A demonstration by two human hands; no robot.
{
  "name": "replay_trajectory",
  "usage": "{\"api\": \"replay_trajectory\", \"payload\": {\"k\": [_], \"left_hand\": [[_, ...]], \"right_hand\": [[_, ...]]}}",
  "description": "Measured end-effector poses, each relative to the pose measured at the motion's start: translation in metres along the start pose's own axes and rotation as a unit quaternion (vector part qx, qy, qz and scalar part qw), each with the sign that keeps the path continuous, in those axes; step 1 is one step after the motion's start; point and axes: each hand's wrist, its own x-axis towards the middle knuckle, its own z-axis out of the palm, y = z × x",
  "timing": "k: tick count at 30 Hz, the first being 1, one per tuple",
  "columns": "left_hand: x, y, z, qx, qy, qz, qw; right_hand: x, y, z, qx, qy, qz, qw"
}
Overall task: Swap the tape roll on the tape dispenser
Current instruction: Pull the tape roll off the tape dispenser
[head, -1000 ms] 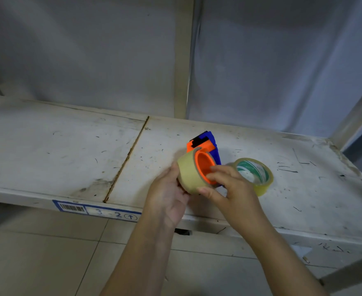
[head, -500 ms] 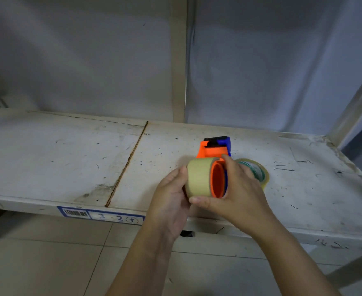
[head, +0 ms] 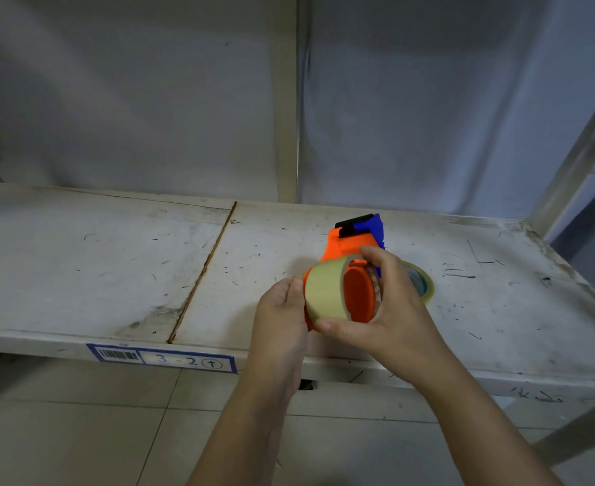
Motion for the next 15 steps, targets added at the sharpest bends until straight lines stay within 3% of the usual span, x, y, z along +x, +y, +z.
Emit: {"api": "replay_trajectory", "payload": {"k": [7, 11, 15], "left_hand": [[0.001, 0.013, -0.01, 0.002, -0.002, -0.059, 0.998], [0.008, 0.014, -0.017, 0.004, 0.039, -0.11, 0.993], [0.012, 0.014, -0.02, -0.003, 0.055, -0.137, 0.989]], "right_hand": [[-0.003, -0.008, -0.002, -0.033, -0.047, -0.05, 0.997], [-0.006, -0.015, -0.004, -0.092, -0.082, -0.099, 0.987], [-0.007, -0.02, -0.004, -0.078, -0.092, -0.124, 0.985]]}}
